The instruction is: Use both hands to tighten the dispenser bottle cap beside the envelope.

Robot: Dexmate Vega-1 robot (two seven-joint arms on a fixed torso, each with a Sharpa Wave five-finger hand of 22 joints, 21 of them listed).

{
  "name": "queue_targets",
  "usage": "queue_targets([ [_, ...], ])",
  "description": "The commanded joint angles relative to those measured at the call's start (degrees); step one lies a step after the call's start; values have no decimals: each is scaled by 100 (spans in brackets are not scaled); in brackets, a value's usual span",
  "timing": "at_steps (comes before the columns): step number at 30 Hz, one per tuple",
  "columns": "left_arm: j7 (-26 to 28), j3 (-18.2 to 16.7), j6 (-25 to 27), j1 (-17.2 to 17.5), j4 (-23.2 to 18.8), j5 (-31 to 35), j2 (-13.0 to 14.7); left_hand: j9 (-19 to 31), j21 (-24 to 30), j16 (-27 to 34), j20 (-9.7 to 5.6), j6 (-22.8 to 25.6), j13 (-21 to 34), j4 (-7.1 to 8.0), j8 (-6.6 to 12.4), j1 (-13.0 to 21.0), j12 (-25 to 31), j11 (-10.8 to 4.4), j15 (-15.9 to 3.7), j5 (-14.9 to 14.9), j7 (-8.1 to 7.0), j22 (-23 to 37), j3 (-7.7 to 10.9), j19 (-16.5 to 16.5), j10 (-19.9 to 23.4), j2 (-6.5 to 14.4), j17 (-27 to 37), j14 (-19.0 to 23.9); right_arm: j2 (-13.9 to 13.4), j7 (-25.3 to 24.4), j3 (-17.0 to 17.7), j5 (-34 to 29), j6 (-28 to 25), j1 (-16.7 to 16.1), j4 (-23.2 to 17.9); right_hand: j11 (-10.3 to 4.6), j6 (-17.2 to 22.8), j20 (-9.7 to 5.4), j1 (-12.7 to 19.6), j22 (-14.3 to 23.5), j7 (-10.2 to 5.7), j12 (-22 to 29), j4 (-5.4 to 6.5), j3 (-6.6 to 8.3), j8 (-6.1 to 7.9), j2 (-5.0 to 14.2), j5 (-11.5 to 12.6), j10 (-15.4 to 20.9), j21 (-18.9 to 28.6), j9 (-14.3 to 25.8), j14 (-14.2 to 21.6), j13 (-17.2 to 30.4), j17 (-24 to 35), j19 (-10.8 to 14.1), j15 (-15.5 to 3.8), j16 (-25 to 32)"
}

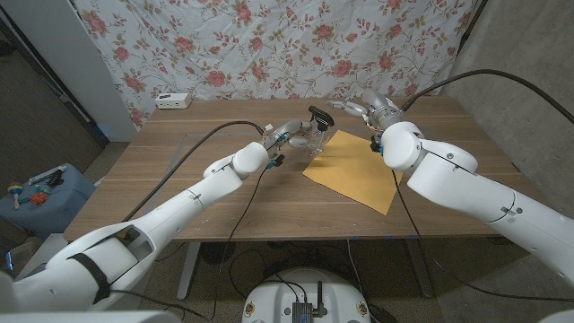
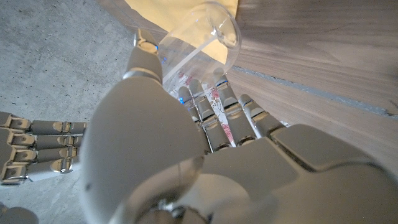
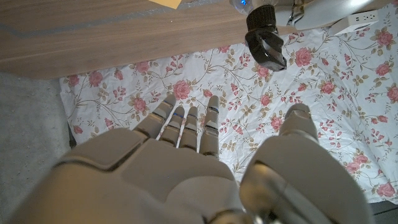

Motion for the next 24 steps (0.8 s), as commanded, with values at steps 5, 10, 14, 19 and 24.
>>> queue_targets([
  [5, -17, 98, -182, -191, 363, 63, -145, 9, -13, 12, -688, 676, 613, 213, 48, -165, 17, -128, -604, -28, 82, 9, 257, 33, 259, 655, 10, 69, 179, 391, -1515, -551, -1194, 1415, 149, 35, 173, 9, -117, 19, -9, 38, 37, -51, 73, -42, -50, 76, 40, 54, 103, 18, 16, 82, 9, 38],
  [10, -15, 109, -248, -240, 481, 61, -185, 10, -14, 8, -689, 675, 622, 210, 51, -165, 16, -119, -599, -30, 90, 9, 267, 34, 263, 664, 13, 62, 295, 307, -1929, -655, -1528, 1757, 235, 43, 342, 29, -220, 25, 7, 41, 72, -96, 144, -82, -86, 112, 41, 87, 125, 21, 22, 89, 32, 40],
  [14, -32, 122, -302, -278, 573, 52, -217, 11, -14, 14, -686, 678, 628, 207, 55, -159, 12, -121, -602, -32, 87, 9, 278, 33, 262, 677, 18, 70, 317, 387, -2178, -761, -1530, 1971, 342, 54, 481, 32, -256, 27, 7, 48, 80, -110, 204, -97, -98, 153, 48, 108, 167, 22, 22, 112, 34, 49],
  [19, -35, 146, -353, -315, 664, 61, -256, 12, -13, 15, -689, 693, 638, 206, 65, -162, 19, -117, -606, -34, 82, 9, 294, 35, 290, 691, 16, 90, 421, 895, -2426, -1355, -1530, 2117, 514, 70, 738, 37, -255, 29, -2, 62, 72, -102, 314, -89, -96, 230, 50, 140, 201, 24, 16, 133, 38, 47],
  [24, -19, 166, -410, -350, 782, 58, -317, 13, -14, 8, -688, 716, 648, 208, 78, -171, 22, -106, -608, -37, 85, 9, 307, 36, 311, 701, 11, 94, 605, 1891, -2431, -2484, -1530, 2015, 718, 68, 876, 21, -233, 29, -34, 78, 57, -85, 379, -75, -91, 306, 49, 164, 261, 27, 13, 143, 35, 59],
])
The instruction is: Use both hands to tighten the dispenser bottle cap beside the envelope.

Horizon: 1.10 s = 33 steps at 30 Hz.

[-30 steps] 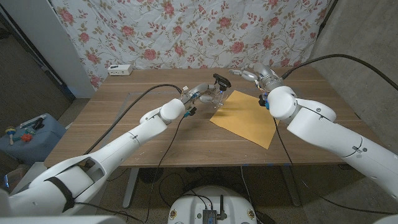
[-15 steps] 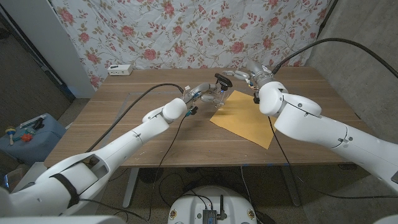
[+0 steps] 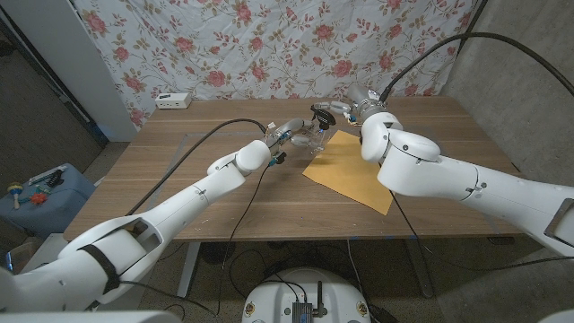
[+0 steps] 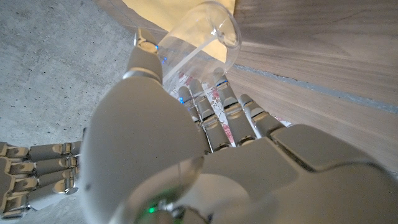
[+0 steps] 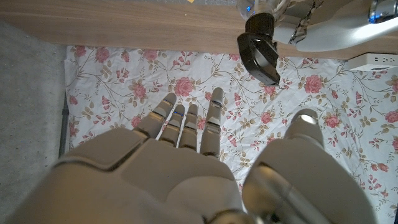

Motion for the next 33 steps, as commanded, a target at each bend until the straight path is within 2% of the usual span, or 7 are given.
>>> queue_targets([
  [1, 1, 47, -147, -98, 276, -7, -122, 16, -14, 20, -686, 710, 651, 233, 52, -173, 45, -128, -594, -37, 90, 9, 287, 34, 297, 705, 16, 68, 334, 1585, -446, -1883, -186, 216, 418, 2, 109, -17, 5, 30, -18, 34, -32, 4, 65, 37, 9, 113, 49, 34, 103, 28, 13, 53, -13, 62],
  [6, 14, 68, -191, -129, 346, 5, -162, 17, -15, 18, -682, 719, 661, 237, 60, -182, 38, -130, -581, -38, 85, 9, 301, 34, 293, 721, 16, 74, 618, 2995, -426, -3512, -186, 37, 750, 1, 216, -32, 14, 30, -35, 46, -43, 9, 118, 31, 8, 177, 48, 53, 131, 31, 12, 58, -24, 63],
  [13, 25, 89, -221, -146, 386, 12, -198, 19, -14, 10, -683, 728, 675, 232, 70, -190, 31, -129, -580, -40, 79, 9, 316, 36, 295, 722, 11, 75, 850, 3951, -469, -4628, -186, -34, 1105, -2, 483, -54, 23, 30, -38, 45, -61, 14, 253, 16, 3, 241, 46, 97, 176, 38, 14, 69, -41, 63],
  [24, 47, 84, -155, -90, 274, 13, -174, 22, -14, 1, -684, 720, 696, 229, 76, -208, 32, -117, -591, -43, 83, 9, 340, 38, 328, 728, 4, 91, 885, 4087, -500, -4848, -186, -34, 1198, -3, 645, -72, 263, 28, -61, 48, -154, 166, 382, 163, 76, 348, 63, 163, 273, 49, 19, 152, -88, 79],
  [33, 34, 98, -197, -90, 322, -7, -205, 23, -15, -3, -684, 729, 711, 232, 86, -230, 26, -127, -591, -45, 100, 9, 354, 37, 336, 731, 3, 99, 992, 4340, -538, -5120, -186, -3, 1375, -11, 908, -101, 422, 27, -112, 54, -227, 243, 558, 163, 117, 455, 70, 231, 349, 57, 19, 216, -102, 82],
])
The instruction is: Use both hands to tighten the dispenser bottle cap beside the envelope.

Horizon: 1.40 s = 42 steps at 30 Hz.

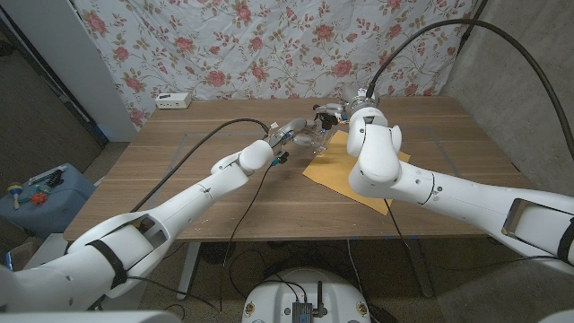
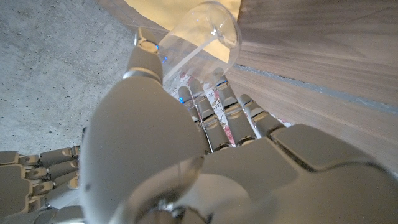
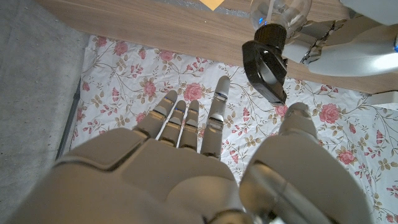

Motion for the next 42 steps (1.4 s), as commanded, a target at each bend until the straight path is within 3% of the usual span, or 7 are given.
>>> queue_targets([
  [1, -5, 16, -22, 17, 25, -21, -34, 26, -15, 1, -684, 736, 713, 274, 66, -227, 12, -128, -604, 4, 97, 9, 309, 39, 341, 729, 29, 92, 134, 487, -74, -582, -15, 39, 243, -12, 147, -13, 104, 28, -14, 52, -21, 81, 95, -11, 46, 94, 25, 49, 88, 30, 20, 68, -31, 37],
  [26, -46, 61, -193, -100, 356, -72, -178, 30, -16, -5, -682, 760, 758, 260, 96, -250, 0, -129, -607, 8, 95, 9, 364, 37, 382, 746, 32, 111, 384, 813, -256, -840, -2, 215, 777, -91, 810, -65, 512, 27, -236, 61, -84, 296, 595, -12, 45, 382, 51, 253, 340, 43, 39, 317, -154, 67],
  [42, -93, 98, -398, -230, 680, -107, -288, 32, -16, -9, -682, 758, 780, 250, 105, -260, -11, -131, -598, 11, 97, 7, 392, 39, 395, 748, 31, 119, 534, 636, -319, -787, -15, 260, 1023, -135, 1196, -118, 666, 26, -335, 61, -61, 410, 892, 15, 16, 544, 66, 371, 483, 46, 60, 490, -229, 86],
])
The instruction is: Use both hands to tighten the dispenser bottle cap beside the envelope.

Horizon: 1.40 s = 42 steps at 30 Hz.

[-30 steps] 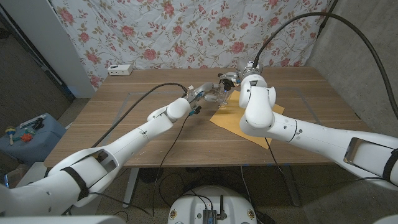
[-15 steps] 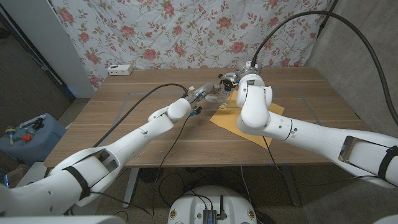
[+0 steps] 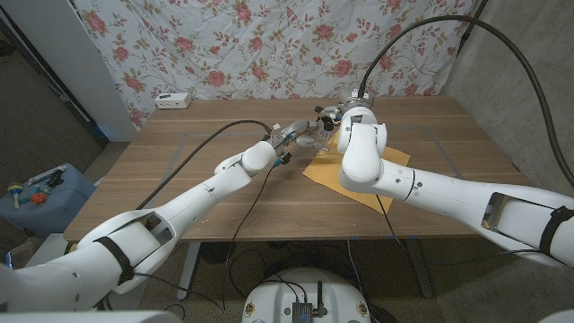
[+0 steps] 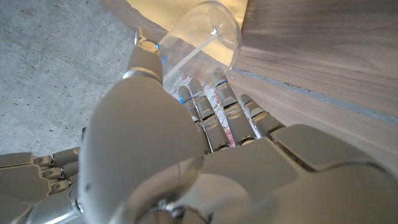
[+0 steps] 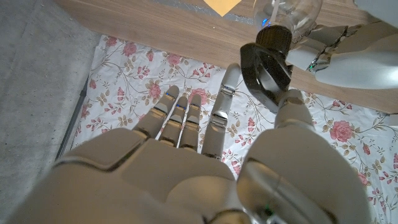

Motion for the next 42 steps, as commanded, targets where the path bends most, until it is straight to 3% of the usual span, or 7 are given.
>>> queue_targets([
  [1, -44, 29, -154, -101, 253, -36, -90, 26, -16, 42, -682, 756, 782, 290, 40, -260, 14, -135, -597, 28, 101, 7, 353, 39, 341, 749, 34, 79, 110, -93, -53, -26, 0, 28, 192, 8, 167, -21, 80, 27, -55, 19, -1, 90, 109, 22, 14, 92, 32, 44, 102, 20, 34, 118, -36, 56],
  [19, -53, 38, -204, -58, 273, -76, -104, 27, -18, 41, -677, 760, 809, 279, 53, -267, 0, -136, -601, 32, 95, 5, 390, 42, 355, 756, 36, 94, 250, -133, 38, -280, 13, -128, 318, -24, 676, -59, 241, 28, -72, 36, 8, 224, 513, 33, -23, 351, 25, 212, 294, 21, 53, 289, -123, 75],
  [37, -54, 39, -164, 7, 198, -90, -93, 26, -21, 39, -670, 823, 832, 277, 89, -284, -5, -135, -603, 35, 90, 3, 426, 38, 393, 764, 34, 112, 484, -494, 265, -502, 0, -430, 471, -3, 1488, -61, 243, 33, -29, 64, 73, 334, 1186, 51, -36, 752, 20, 548, 565, 15, 101, 496, -183, 127],
  [40, -59, 46, -188, -3, 234, -94, -111, 26, -22, 36, -667, 826, 837, 274, 92, -288, -9, -134, -602, 35, 90, 3, 432, 38, 392, 759, 31, 114, 508, -582, 301, -502, 0, -478, 482, 13, 1745, -67, 271, 33, -17, 64, 72, 376, 1358, 82, -30, 829, 26, 620, 620, 11, 105, 559, -202, 136],
  [42, -60, 49, -196, -7, 245, -93, -117, 26, -22, 34, -668, 834, 839, 272, 96, -287, -9, -136, -608, 35, 88, 3, 437, 37, 399, 760, 31, 112, 531, -534, 316, -571, 0, -497, 512, -17, 1774, -65, 286, 34, -10, 68, 68, 392, 1392, 93, -26, 863, 30, 642, 651, 9, 105, 584, -209, 143],
])
